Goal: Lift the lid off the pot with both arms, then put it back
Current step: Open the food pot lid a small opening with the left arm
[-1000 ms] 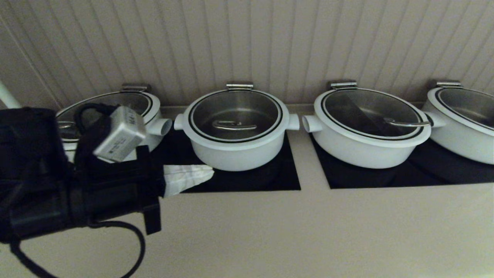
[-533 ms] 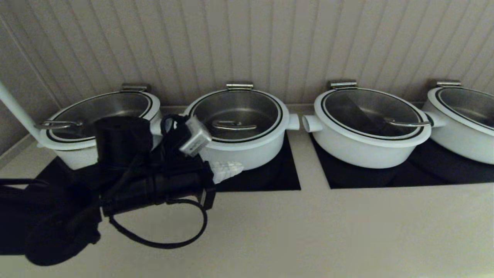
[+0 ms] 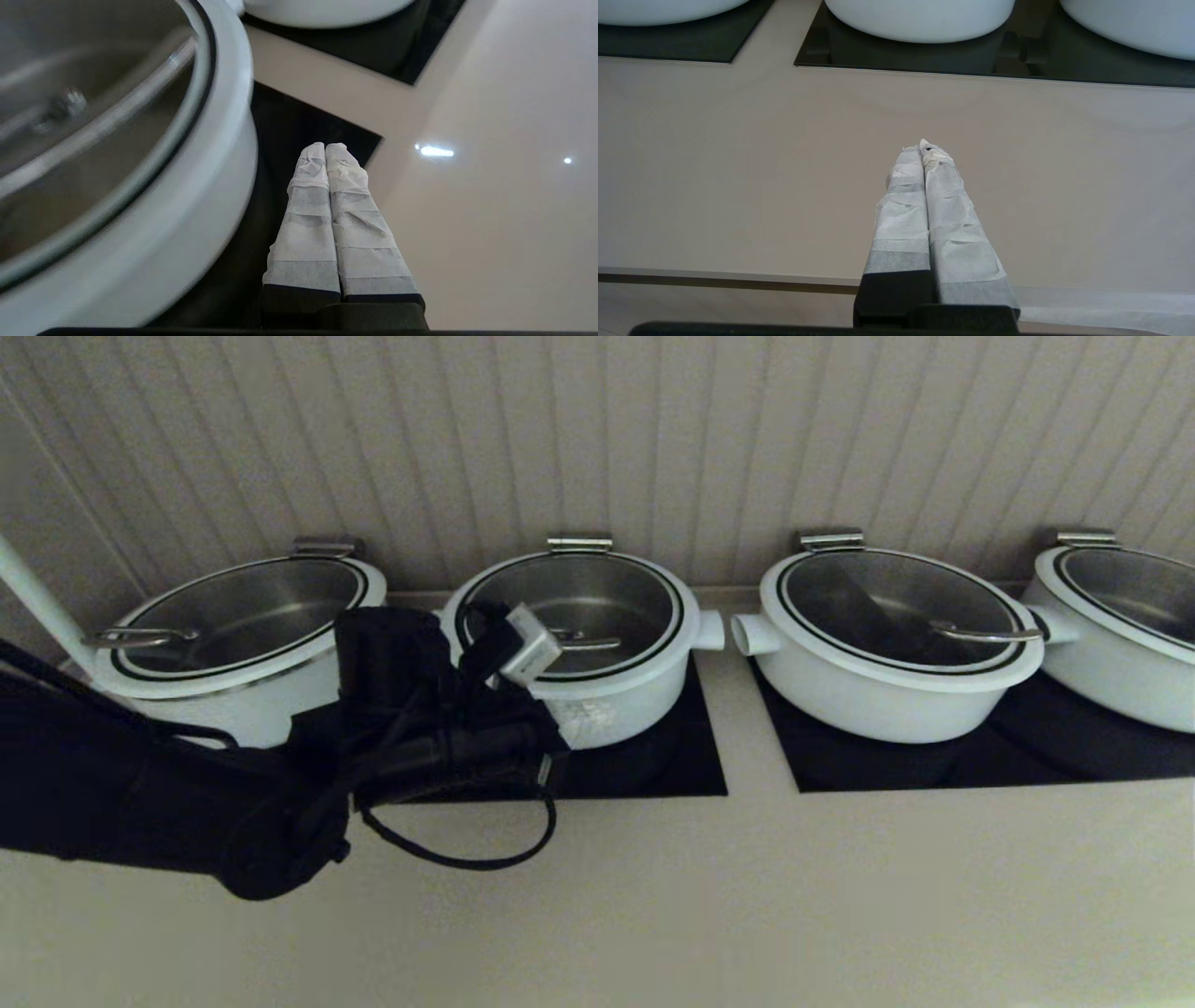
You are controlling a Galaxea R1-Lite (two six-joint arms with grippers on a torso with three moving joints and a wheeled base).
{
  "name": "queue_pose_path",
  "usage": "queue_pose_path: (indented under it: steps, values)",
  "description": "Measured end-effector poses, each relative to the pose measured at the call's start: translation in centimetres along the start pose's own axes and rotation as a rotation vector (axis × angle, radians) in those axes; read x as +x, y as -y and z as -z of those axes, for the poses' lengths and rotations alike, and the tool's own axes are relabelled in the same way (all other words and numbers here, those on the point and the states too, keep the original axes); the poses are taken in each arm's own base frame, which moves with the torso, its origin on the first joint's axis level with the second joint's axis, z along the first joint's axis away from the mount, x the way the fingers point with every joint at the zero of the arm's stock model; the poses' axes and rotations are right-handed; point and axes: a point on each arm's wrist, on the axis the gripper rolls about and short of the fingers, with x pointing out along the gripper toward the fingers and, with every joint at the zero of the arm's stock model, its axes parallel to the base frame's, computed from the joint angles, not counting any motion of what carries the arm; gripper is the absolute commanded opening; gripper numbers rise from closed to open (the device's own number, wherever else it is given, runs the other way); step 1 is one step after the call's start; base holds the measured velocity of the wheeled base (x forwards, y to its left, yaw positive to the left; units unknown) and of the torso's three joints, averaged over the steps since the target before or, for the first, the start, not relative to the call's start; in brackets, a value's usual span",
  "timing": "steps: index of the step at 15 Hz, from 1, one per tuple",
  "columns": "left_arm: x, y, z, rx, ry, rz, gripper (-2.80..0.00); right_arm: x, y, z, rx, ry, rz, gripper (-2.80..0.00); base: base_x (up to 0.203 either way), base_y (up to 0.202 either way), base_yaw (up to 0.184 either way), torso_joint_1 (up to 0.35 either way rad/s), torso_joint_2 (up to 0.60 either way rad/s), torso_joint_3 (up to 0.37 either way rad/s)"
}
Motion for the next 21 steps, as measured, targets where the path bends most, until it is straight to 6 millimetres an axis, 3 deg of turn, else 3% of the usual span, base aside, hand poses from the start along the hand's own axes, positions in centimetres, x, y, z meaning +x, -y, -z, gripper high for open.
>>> queue_pose_path:
  steps: [4,12,21]
  values:
    - [0.7,-1.1,0.1,0.002,0.001,-0.04,-2.8,0.0,0.0,0.0,-0.003,0.0,0.0,-2.8,0.0,0.0,0.0,0.0,0.0,0.0]
    - [-0.2,-3.9,-0.1,0.005,0.013,-0.139,-2.8,0.0,0.0,0.0,-0.001,-0.001,0.001,-2.8,0.0,0.0,0.0,0.0,0.0,0.0]
    - [0.3,-5.1,-0.6,0.015,0.027,-0.201,-2.8,0.0,0.0,0.0,-0.003,-0.002,0.003,-2.8,0.0,0.0,0.0,0.0,0.0,0.0]
